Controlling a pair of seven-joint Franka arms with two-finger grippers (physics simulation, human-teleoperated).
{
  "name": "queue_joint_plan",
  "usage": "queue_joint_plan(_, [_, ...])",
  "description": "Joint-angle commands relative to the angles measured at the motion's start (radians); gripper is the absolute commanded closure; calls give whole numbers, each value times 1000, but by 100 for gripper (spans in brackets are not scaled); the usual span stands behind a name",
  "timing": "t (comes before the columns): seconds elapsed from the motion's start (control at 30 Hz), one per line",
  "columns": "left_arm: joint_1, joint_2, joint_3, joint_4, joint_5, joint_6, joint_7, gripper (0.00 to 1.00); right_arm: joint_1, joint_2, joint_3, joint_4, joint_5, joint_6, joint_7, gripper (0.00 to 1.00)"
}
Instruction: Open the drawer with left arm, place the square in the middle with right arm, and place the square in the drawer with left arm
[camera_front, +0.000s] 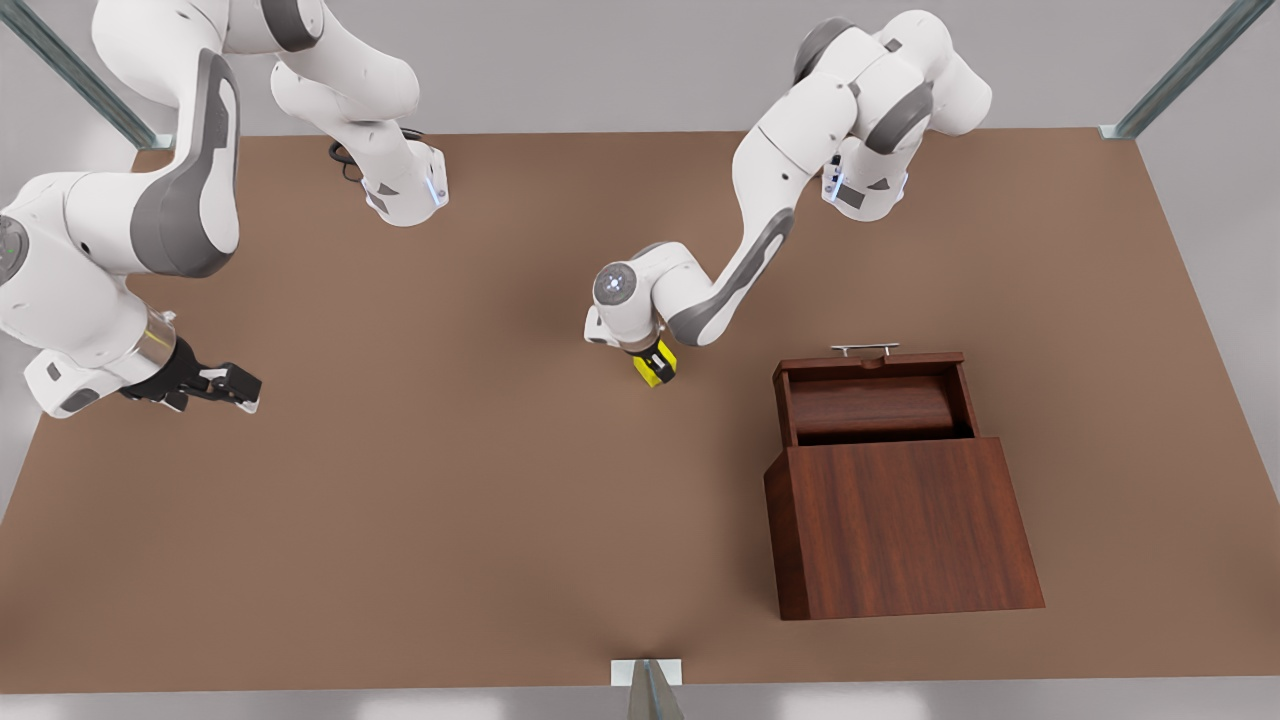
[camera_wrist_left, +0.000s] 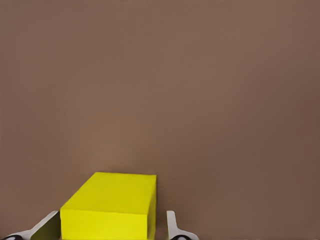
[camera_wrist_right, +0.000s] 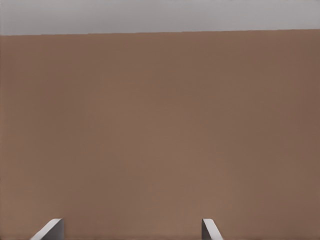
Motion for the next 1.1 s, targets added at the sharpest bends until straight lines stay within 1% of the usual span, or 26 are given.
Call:
queue_joint_plan(0.0, [-1,2,0,-1,2,0,0,0,-1,0,0,0,-2,0,0,0])
queue_joint_plan(0.17, [-2,16,0,-1,2,0,-2,0,-8,-2,-3,0,-2,-2,0,0])
queue_joint_plan(0.2, [-2,17,0,-1,2,2,-2,2,-8,-2,-3,0,-2,-2,0,0])
queue_joint_plan(0.23, [-2,17,0,1,2,2,-2,13,-9,-2,-3,0,-2,-2,0,0])
queue_joint_plan(0.27, [-2,17,0,1,2,5,-2,18,-9,-2,-3,0,-2,-2,0,0])
queue_joint_plan(0.33, [-2,20,0,1,2,9,-2,24,-9,-2,-3,0,-2,-2,0,0])
queue_joint_plan(0.4, [-2,20,0,1,2,15,-2,27,-9,-2,-3,2,-2,-2,0,0])
queue_joint_plan(0.67, [-2,11,0,12,0,2,-8,27,-8,-2,-3,2,-2,0,0,0])
queue_joint_plan(0.8, [-1,-30,-2,15,-1,-28,-3,27,-8,-2,-2,2,-2,2,0,0])
queue_joint_plan(0.87, [2,-69,-2,76,-15,-162,17,27,-8,0,-3,2,-2,5,0,0])
queue_joint_plan(0.9, [4,-115,-2,78,-17,-208,17,27,-8,0,-3,2,-2,9,2,0])
queue_joint_plan(0.93, [5,-162,3,81,-49,-253,20,27,-8,0,-3,2,-2,11,2,0])
queue_joint_plan(0.97, [11,-188,9,134,-104,-334,77,27,-8,0,-3,2,-2,9,2,0])
queue_joint_plan(1.03, [16,-199,54,240,-165,-471,159,27,-9,0,-3,2,-2,9,0,0])
queue_joint_plan(1.07, [16,-227,106,262,-219,-512,219,27,-9,-2,-3,2,-2,9,0,0])
